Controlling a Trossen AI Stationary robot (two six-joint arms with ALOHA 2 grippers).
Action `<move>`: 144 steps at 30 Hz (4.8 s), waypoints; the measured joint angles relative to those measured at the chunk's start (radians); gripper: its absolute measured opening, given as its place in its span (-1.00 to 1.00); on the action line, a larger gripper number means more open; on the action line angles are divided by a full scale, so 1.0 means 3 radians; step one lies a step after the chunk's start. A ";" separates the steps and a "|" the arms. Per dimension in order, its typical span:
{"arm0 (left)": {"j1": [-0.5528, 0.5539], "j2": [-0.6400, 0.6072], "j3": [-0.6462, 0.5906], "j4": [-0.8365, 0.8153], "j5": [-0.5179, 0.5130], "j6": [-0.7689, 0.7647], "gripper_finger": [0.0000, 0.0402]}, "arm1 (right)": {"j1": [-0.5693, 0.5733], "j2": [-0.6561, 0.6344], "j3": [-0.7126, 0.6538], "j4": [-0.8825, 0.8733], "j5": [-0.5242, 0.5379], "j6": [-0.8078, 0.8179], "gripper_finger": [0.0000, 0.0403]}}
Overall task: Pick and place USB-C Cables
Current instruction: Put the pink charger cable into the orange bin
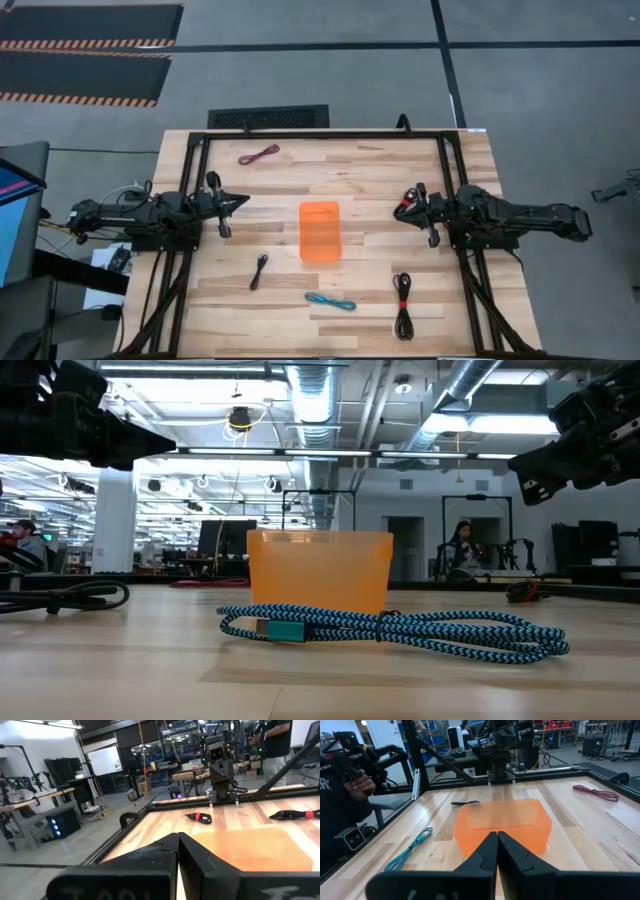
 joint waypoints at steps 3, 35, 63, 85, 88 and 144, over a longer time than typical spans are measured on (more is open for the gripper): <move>0.0000 0.0000 0.0000 0.0077 -0.0001 0.0038 -1.00 | -0.0001 -0.0001 0.0000 0.0000 0.0000 0.0000 -0.83; 0.0003 0.0001 0.0001 0.0273 0.0074 0.0046 -1.00 | 0.0020 -0.0001 0.0001 0.0731 0.0685 -0.0057 -0.83; 0.0214 0.0880 0.0276 0.0823 -0.1414 0.0009 -0.33 | -0.0071 0.1765 0.0215 0.2188 0.1528 0.0246 -0.49; 0.1513 0.1689 0.0853 0.0050 0.0080 -0.0274 -0.36 | 0.0337 0.3822 0.1332 0.2296 0.2058 0.0849 -0.09; 0.1611 0.1833 0.0854 0.0029 0.0088 -0.0287 -0.36 | 0.0466 0.4095 0.1499 0.2296 0.2283 0.0741 -0.10; 0.3152 0.5350 0.2905 -0.1373 0.0926 0.0157 -0.36 | 0.0509 0.4618 0.1885 0.1773 0.2355 0.0526 -0.16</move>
